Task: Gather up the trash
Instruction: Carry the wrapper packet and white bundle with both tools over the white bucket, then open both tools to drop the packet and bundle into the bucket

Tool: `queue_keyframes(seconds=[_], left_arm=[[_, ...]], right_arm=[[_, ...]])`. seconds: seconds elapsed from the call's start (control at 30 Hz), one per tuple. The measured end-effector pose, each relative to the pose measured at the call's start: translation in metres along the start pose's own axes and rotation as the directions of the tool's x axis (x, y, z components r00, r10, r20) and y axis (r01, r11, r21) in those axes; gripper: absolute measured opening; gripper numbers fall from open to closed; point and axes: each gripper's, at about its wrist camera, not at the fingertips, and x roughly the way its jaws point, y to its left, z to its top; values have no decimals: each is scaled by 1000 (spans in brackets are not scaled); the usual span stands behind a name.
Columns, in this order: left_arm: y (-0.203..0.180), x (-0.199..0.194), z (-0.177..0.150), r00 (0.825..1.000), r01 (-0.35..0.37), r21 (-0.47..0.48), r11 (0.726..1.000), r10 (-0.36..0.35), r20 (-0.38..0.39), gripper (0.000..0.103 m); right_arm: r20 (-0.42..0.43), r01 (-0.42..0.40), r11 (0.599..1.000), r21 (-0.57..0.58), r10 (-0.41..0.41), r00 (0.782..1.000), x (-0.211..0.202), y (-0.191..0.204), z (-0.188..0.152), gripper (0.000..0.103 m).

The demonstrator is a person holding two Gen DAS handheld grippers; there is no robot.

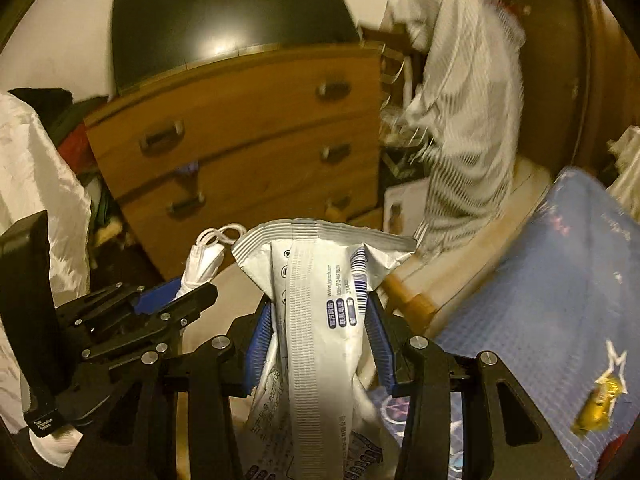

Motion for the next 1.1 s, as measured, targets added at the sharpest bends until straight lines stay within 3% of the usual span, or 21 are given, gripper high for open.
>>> queue_keyframes(seconds=[0.17,0.3,0.53,0.97,1.0,1.03,1.1], left_arm=[[20,27,3,995,28,-11,1000,-29,-100,24],[32,45,-2,988,21,-14,1000,-23,-152,24],[44,64,-12,982,14,-27,1000,-19,-190,24],[54,79,-10,981,19,-43,999,-27,-190,26],[54,80,-9,981,19,-41,999,-26,-192,32],[54,82,-9,981,17,-36,999,-24,-194,46],[52,82,-9,983,10,-30,1000,-16,-185,58]], right_arm=[[-152,-48,999,22,51,987,61,3,5,46],[-202,-49,998,37,56,978,85,-1,-3,46],[-220,-43,998,54,54,974,99,-14,-8,46],[-227,-45,997,55,57,972,106,-25,-12,46],[-227,-50,997,57,62,972,107,-26,-12,49],[-226,-51,997,59,63,972,107,-27,-11,57],[-214,-50,997,67,63,975,105,-31,-11,64]])
